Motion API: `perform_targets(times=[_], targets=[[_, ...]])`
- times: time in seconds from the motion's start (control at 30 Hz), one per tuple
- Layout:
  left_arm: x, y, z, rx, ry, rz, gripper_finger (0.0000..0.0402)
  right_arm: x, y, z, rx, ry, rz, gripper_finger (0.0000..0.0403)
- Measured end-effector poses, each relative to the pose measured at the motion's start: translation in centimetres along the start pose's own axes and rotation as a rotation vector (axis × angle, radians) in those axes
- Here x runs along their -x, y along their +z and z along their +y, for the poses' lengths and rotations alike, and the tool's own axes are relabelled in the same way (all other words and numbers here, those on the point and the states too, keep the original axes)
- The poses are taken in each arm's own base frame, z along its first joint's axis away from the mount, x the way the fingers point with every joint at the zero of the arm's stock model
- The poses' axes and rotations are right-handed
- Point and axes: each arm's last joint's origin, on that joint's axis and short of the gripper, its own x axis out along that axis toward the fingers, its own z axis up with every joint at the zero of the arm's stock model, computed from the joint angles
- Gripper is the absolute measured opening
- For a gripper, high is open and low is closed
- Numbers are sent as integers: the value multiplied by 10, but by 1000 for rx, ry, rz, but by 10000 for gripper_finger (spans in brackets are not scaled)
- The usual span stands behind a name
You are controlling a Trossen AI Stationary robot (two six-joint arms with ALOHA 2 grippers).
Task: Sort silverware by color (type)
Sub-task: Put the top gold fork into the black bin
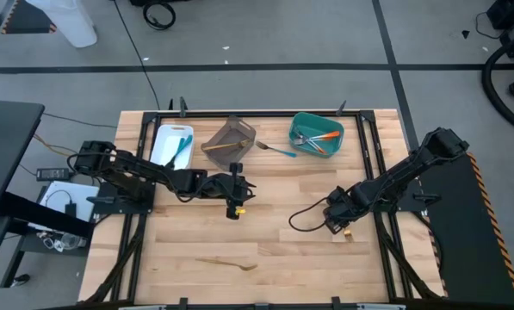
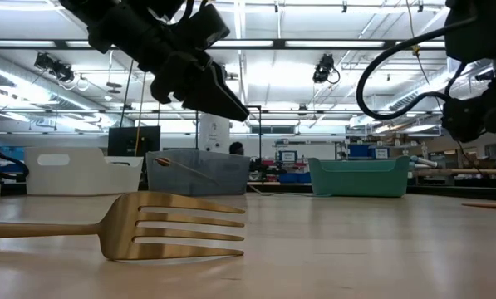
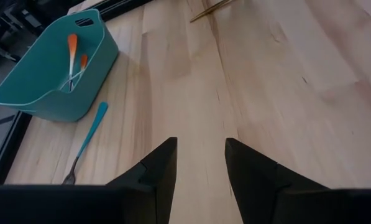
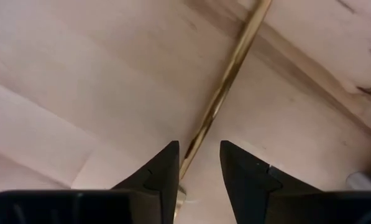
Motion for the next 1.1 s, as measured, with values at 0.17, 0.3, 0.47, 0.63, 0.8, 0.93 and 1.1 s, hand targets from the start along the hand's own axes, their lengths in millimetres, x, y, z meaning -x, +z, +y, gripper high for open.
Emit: perform_targets(times=[0.17, 0.3, 0.47, 0.63, 0.8, 0.93, 1.1], targets=[[0, 1, 0, 0, 1, -5, 144, 0, 0, 1, 17, 13, 5, 112], [0, 0, 0, -1, 1, -2, 144, 0, 0, 2, 19, 22, 4, 90], [0, 0, 0, -1, 1, -2, 144, 0, 0, 2, 17, 21, -8, 71], [0, 0, 0, -1, 0, -2, 144, 0, 1, 2, 15, 20, -23, 67], [0, 0, 0, -2, 0, -2, 144, 0, 1, 2, 15, 19, -27, 67], [0, 0, 0, -2, 0, -2, 144, 0, 2, 2, 15, 17, -52, 68], [0, 0, 0, 0, 0, -2, 144, 0, 2, 2, -8, 17, -73, 82]])
